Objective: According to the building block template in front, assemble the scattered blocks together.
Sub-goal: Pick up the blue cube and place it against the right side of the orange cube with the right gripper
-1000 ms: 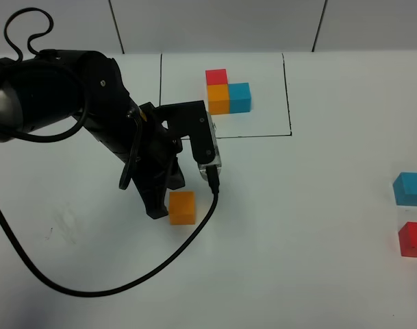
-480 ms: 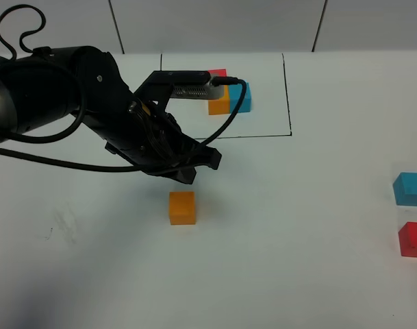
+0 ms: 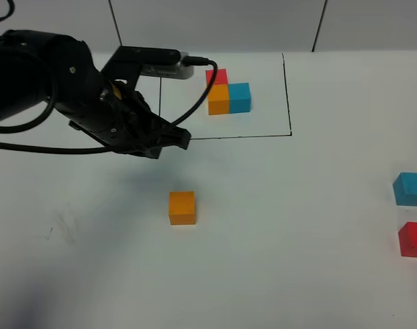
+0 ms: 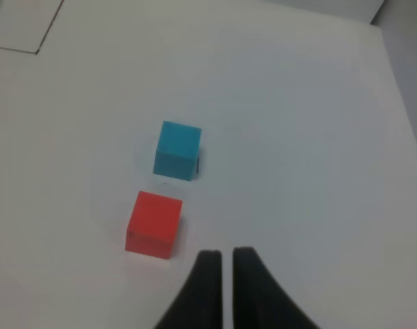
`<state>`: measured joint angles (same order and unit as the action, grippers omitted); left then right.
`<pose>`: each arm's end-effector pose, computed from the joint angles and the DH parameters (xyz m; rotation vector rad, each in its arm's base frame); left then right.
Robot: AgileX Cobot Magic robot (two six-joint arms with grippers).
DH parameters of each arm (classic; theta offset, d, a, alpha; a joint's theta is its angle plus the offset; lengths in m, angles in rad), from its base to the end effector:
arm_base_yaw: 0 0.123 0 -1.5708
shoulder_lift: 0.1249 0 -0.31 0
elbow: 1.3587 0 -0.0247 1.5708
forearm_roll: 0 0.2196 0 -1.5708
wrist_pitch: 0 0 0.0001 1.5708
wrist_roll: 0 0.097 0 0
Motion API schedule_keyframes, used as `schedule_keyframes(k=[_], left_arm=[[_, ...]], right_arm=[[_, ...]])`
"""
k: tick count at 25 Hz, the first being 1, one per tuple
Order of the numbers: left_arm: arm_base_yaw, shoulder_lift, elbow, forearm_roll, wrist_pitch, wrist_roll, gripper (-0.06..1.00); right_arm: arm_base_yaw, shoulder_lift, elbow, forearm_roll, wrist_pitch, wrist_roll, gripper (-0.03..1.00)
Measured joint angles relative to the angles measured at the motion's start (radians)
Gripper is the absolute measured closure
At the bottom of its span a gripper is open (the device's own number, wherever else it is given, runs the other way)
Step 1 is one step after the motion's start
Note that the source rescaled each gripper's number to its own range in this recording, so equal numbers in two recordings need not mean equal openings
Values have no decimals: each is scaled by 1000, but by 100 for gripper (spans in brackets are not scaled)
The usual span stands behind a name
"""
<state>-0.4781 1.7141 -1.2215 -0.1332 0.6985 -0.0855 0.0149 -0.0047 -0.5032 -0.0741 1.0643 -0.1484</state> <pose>0.2958 -0.1626 0.2719 0.4189 2.6732 -0.3217 -0.0533 -0.0071 0.2600 -0.1626 2.0356 -0.1722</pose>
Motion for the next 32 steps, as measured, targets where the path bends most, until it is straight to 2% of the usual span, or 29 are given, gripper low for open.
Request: schedule_keyframes(k=[7, 17, 22, 28, 32], left_arm=[[132, -95, 78, 61, 60, -22, 94], [373, -387, 383, 110, 79, -38, 94], [471, -592, 521, 133, 153, -56, 94], [508, -843, 581, 213, 364, -117, 94], [508, -1009, 644, 251, 410, -139, 94]], right_arm=[[0, 0, 0, 0, 0, 0, 96], [0, 0, 0, 0, 0, 0, 96], [0, 0, 0, 0, 0, 0, 96], [0, 0, 0, 0, 0, 0, 96], [0, 0, 0, 0, 0, 0, 96]])
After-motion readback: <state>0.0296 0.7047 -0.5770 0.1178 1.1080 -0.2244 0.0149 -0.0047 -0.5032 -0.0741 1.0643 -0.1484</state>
